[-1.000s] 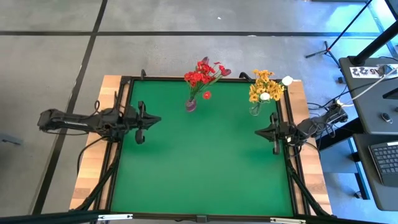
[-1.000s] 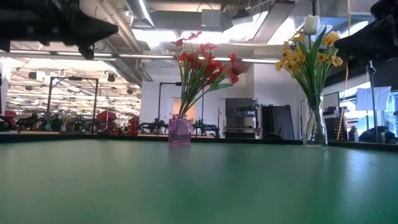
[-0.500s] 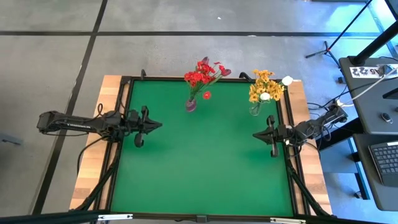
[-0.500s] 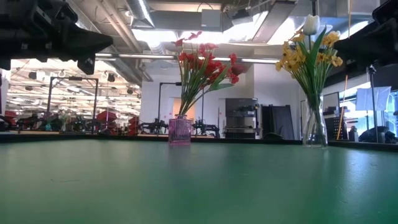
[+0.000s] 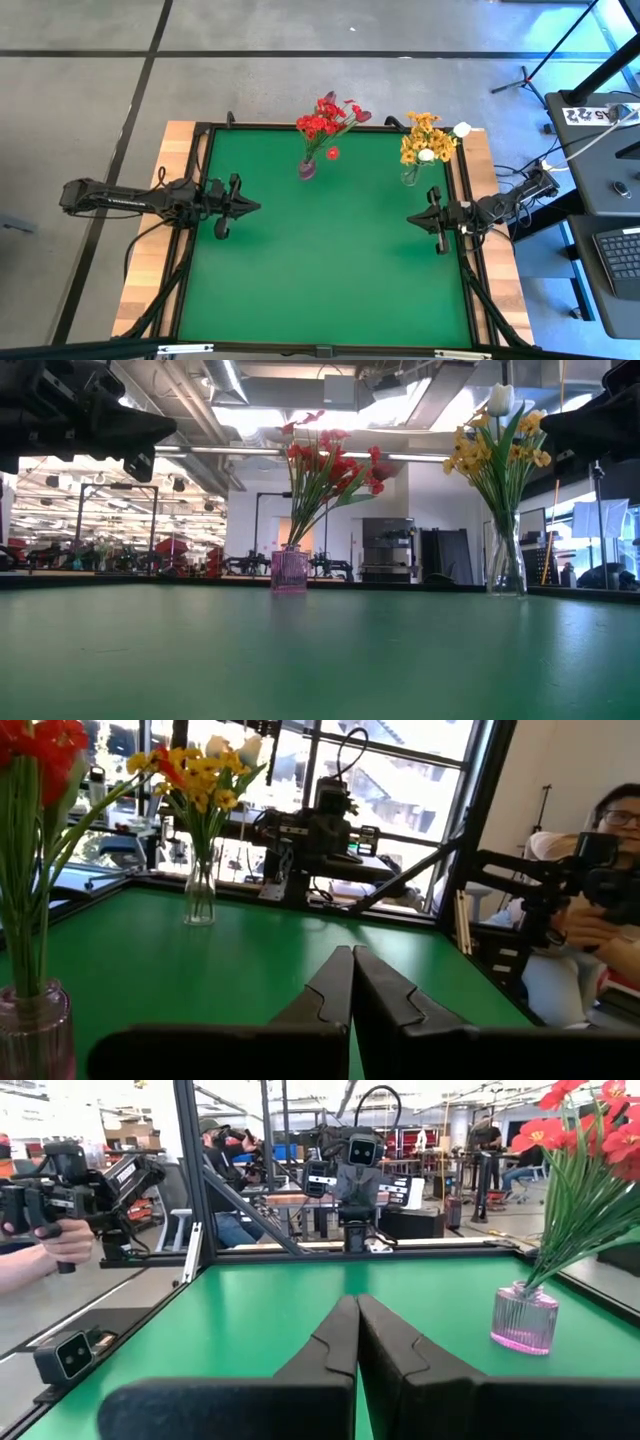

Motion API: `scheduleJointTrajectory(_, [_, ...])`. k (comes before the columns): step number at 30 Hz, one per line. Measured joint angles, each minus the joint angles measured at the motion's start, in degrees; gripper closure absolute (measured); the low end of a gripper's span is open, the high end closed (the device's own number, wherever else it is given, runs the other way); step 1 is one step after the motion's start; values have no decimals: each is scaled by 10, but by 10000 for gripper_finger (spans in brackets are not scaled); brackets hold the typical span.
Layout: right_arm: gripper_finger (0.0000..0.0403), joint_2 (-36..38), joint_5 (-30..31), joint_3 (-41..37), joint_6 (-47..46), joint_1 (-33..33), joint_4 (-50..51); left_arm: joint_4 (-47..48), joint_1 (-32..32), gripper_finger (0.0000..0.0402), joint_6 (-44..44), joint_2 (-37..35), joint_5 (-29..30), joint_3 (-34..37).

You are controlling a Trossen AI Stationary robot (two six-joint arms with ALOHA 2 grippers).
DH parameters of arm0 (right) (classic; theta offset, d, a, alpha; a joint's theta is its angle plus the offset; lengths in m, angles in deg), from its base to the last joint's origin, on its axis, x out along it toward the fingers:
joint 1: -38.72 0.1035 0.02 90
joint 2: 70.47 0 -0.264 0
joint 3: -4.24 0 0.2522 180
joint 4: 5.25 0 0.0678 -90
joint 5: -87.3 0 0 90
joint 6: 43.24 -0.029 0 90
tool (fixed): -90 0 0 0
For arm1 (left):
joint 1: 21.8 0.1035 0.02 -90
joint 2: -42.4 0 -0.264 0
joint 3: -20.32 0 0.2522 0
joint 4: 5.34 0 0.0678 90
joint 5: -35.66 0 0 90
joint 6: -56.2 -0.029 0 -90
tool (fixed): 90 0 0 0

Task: Sort flowers into vase by color
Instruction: Return to Home Position

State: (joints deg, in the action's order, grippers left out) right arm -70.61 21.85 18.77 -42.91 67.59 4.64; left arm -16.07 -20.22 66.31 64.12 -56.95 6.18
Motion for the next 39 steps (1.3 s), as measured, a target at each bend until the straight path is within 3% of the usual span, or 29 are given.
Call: scheduleJointTrajectory(39, [398,-1,-1,-1,-15,0,3,26,0,401,-1,0,-11,0])
